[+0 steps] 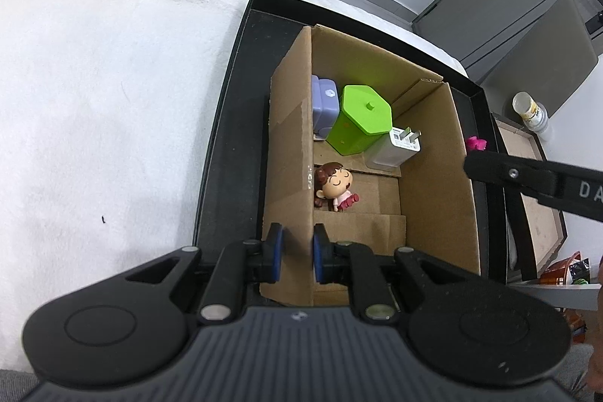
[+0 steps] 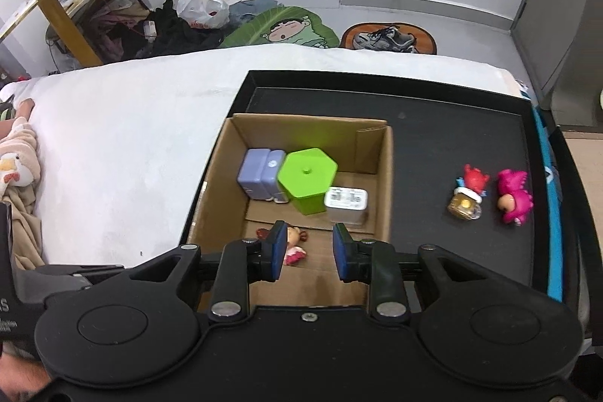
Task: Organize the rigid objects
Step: 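Move the right gripper back over the tray to the red crab toy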
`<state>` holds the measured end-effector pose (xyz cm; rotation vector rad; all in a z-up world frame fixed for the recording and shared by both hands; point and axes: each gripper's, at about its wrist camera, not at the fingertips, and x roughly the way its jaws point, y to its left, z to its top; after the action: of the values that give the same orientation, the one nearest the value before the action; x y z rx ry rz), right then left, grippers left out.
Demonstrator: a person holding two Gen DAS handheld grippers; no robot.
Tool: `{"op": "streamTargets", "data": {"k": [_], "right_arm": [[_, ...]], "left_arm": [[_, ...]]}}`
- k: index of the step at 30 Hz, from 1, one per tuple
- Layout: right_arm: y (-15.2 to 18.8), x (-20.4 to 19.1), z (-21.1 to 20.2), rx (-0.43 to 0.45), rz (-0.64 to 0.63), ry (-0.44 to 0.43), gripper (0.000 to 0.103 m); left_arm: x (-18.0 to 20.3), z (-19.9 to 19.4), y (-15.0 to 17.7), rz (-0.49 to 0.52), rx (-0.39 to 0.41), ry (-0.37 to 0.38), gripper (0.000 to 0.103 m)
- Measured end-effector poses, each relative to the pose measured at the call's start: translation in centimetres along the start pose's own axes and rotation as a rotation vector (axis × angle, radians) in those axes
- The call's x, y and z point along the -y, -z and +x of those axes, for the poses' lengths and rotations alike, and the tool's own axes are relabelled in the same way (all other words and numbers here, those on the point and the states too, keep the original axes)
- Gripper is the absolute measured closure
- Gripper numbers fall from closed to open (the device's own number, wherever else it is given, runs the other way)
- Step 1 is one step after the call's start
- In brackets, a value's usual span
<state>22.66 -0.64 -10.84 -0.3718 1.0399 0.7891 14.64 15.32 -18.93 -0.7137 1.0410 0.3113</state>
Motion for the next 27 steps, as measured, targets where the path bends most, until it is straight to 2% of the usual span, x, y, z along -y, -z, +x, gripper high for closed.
{"op": "streamTargets", "data": {"k": [4, 6, 8, 20, 27], "right_arm": [[0.3, 1.1, -0.4, 0.004, 0.003, 0.018, 0.07], [0.4, 1.7, -0.8, 0.014, 0.007, 0.024, 0.063], [0.5, 2.2, -1.2, 0.026, 0.005, 0.031, 0.06], [0.6, 7.2, -2.9, 0.074, 0.074, 0.064, 0.057], [1.4, 10.6, -1.6, 0.085, 0.173, 0.082, 0.057]], "left_arm": [[0.1, 0.0, 0.0, 0.001, 0.0, -0.005, 0.088], [0.1, 0.0, 0.0, 0.002, 0.0, -0.008, 0.088], [0.2, 0.0, 0.0, 0.003, 0.001, -0.011, 0.088], [0.2, 0.0, 0.1, -0.012, -0.002, -0.017, 0.088], [0.4, 0.0, 0.2, 0.0, -0.008, -0.028, 0.089]]}}
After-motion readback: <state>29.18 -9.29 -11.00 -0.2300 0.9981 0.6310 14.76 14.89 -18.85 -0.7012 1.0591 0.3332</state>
